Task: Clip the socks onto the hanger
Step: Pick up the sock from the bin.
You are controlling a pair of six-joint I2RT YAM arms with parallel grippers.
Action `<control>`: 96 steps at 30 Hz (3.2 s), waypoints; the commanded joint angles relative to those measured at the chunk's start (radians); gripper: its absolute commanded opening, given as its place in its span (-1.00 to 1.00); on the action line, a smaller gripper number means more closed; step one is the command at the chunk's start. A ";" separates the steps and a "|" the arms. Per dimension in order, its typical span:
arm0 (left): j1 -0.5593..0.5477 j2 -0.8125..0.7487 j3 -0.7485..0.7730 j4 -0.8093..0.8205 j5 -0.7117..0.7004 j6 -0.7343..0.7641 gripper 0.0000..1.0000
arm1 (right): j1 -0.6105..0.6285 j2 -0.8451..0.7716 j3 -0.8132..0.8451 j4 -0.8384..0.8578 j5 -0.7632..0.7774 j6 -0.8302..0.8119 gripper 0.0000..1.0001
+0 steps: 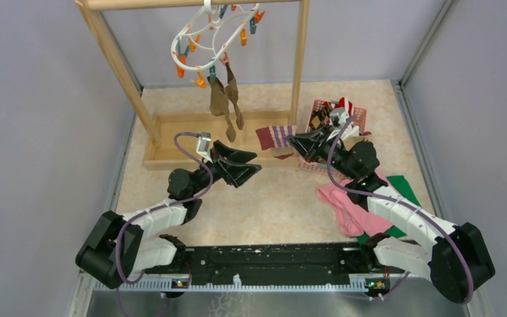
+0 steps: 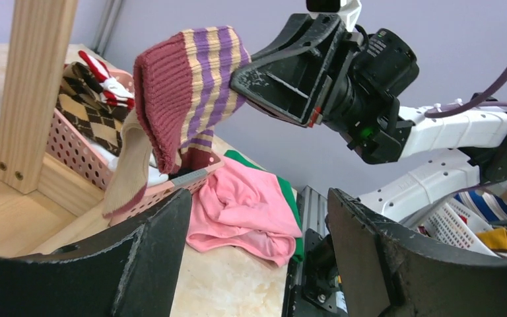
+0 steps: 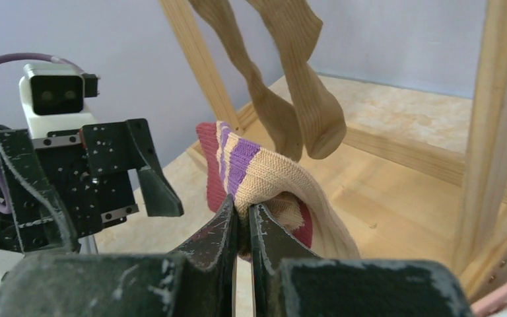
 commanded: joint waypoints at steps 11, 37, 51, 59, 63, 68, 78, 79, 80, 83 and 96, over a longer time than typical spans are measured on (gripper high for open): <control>-0.009 0.027 0.040 -0.087 -0.166 0.094 0.56 | 0.045 0.064 0.077 0.162 -0.055 0.066 -0.99; -0.010 0.088 0.130 -0.047 -0.160 0.132 -0.66 | 0.055 0.087 0.066 0.182 -0.074 0.074 -0.98; -0.008 -0.198 0.247 -0.772 -0.110 0.568 -1.00 | 0.055 0.067 0.085 -0.008 -0.061 -0.087 -0.13; -0.008 -0.276 0.410 -1.280 -0.115 0.893 -1.00 | 0.054 0.047 0.110 -0.087 -0.062 -0.233 0.25; -0.008 -0.274 0.438 -1.348 -0.132 0.954 -1.00 | 0.055 0.066 0.128 -0.082 -0.072 -0.240 0.25; -0.009 -0.256 0.496 -1.487 0.060 1.104 -1.00 | 0.057 0.143 0.114 0.083 -0.305 -0.293 0.48; -0.046 -0.264 0.651 -1.853 0.129 1.460 -1.00 | 0.101 0.309 0.072 0.408 -0.668 -0.385 0.66; -0.051 -0.264 0.667 -1.875 0.131 1.475 -1.00 | 0.106 0.313 0.082 0.388 -0.669 -0.396 0.67; -0.058 -0.257 0.689 -1.901 0.131 1.495 -1.00 | 0.109 0.315 0.094 0.361 -0.670 -0.413 0.67; -0.103 -0.227 0.767 -1.996 0.104 1.556 -1.00 | 0.123 0.326 0.144 0.271 -0.685 -0.480 0.68; -0.298 -0.139 0.959 -2.330 -0.373 1.594 -1.00 | 0.193 0.524 0.323 0.346 -0.804 -0.407 0.69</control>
